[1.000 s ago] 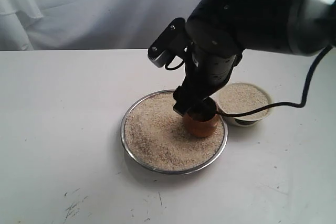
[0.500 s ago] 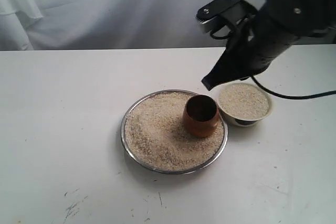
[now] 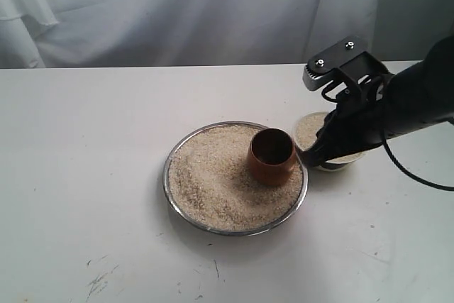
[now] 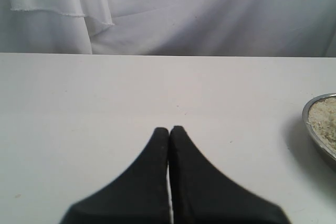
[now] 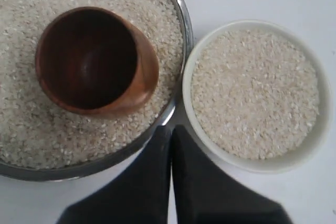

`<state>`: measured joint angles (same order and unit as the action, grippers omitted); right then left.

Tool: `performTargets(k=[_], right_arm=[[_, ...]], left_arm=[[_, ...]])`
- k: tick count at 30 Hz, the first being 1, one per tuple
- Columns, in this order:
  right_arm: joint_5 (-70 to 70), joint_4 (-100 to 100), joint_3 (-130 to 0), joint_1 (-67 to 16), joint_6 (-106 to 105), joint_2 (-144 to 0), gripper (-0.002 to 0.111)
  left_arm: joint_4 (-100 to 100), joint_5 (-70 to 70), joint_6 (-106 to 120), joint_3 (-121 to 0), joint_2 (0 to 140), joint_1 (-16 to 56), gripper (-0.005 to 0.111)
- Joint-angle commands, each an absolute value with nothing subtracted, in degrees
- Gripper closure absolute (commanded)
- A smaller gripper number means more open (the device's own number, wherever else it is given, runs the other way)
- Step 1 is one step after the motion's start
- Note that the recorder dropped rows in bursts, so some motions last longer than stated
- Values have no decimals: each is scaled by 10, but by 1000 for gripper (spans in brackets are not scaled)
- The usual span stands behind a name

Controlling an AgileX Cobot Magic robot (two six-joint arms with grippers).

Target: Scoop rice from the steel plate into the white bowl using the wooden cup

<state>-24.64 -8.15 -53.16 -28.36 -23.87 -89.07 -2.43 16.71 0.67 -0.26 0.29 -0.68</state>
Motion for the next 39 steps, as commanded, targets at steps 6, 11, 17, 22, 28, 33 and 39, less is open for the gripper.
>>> performTargets(k=[6, 11, 17, 22, 28, 33, 39], right_arm=[[-212, -136, -537, -279, -298, -944, 108], [-191, -145, -537, -279, -298, -956, 108], [-166, -184, -537, -280, -302, -961, 108], [-163, -190, -537, -280, -302, -961, 108], [-160, -200, -537, -294, -304, -961, 108], [-154, -198, -537, -306, -311, -961, 108], [-154, -199, -537, -306, -311, -961, 108]], left_arm=[[-25, 163, 5, 0, 0, -6, 107], [-25, 163, 5, 0, 0, -6, 107], [-25, 163, 5, 0, 0, -6, 107], [-25, 163, 5, 0, 0, -6, 107], [-25, 163, 5, 0, 0, -6, 107], [-25, 163, 5, 0, 0, -6, 107], [-25, 163, 5, 0, 0, -6, 107]])
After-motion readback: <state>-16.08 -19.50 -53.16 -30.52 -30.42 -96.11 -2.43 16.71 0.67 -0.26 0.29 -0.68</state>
